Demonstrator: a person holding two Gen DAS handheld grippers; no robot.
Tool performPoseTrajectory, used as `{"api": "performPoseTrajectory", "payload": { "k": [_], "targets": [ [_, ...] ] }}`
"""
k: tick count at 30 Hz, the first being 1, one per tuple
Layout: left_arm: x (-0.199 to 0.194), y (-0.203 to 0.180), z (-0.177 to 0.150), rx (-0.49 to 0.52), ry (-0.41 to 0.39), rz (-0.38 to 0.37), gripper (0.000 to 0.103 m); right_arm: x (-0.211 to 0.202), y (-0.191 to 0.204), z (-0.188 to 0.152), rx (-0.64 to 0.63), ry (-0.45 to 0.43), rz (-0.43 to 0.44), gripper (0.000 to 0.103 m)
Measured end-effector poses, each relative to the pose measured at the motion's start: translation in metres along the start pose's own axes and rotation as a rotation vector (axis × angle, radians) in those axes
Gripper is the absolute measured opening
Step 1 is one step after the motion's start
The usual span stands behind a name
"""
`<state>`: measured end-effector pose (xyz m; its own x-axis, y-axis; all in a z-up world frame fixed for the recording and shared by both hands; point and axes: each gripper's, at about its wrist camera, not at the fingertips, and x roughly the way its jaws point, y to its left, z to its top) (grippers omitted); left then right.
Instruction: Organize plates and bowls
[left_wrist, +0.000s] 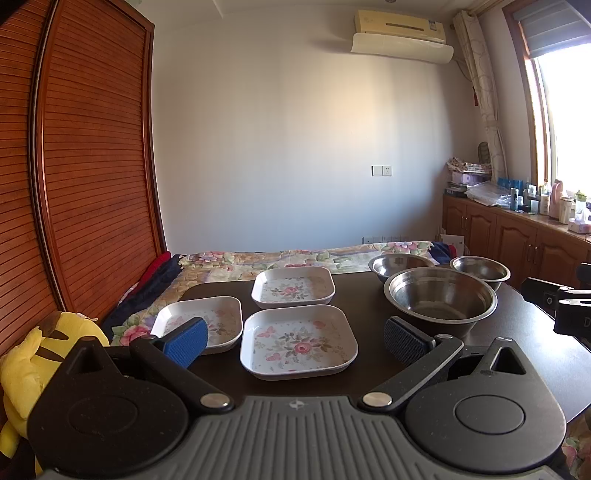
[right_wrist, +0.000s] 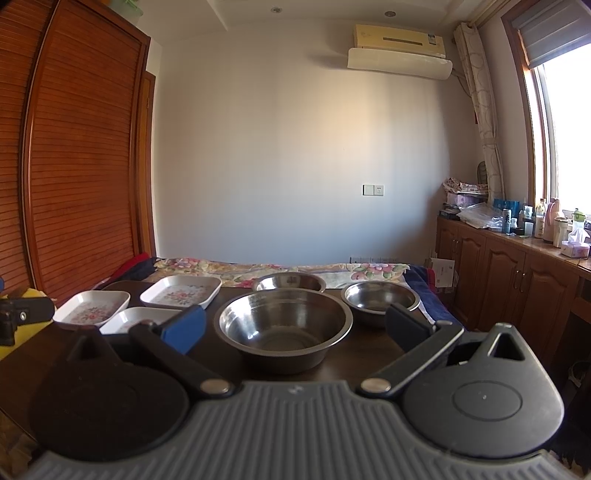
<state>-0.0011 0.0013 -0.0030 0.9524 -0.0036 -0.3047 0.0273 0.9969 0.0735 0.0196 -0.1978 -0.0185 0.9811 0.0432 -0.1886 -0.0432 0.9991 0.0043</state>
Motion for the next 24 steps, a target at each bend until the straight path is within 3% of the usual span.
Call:
{"api": "performPoseTrajectory", "payload": {
  "k": [15,24],
  "targets": [
    [0.016,0.011,-0.007,-0.007,0.058,-0.012,0.103,0.013,0.014,-0.005,-0.026,0.032,0.025,0.103],
    [0.048,0.032,-0.015,-0.013,0.118,-0.001,0.103,0.043,0.041,-0.005,-0.077,0.061,0.125,0.103]
  ]
}}
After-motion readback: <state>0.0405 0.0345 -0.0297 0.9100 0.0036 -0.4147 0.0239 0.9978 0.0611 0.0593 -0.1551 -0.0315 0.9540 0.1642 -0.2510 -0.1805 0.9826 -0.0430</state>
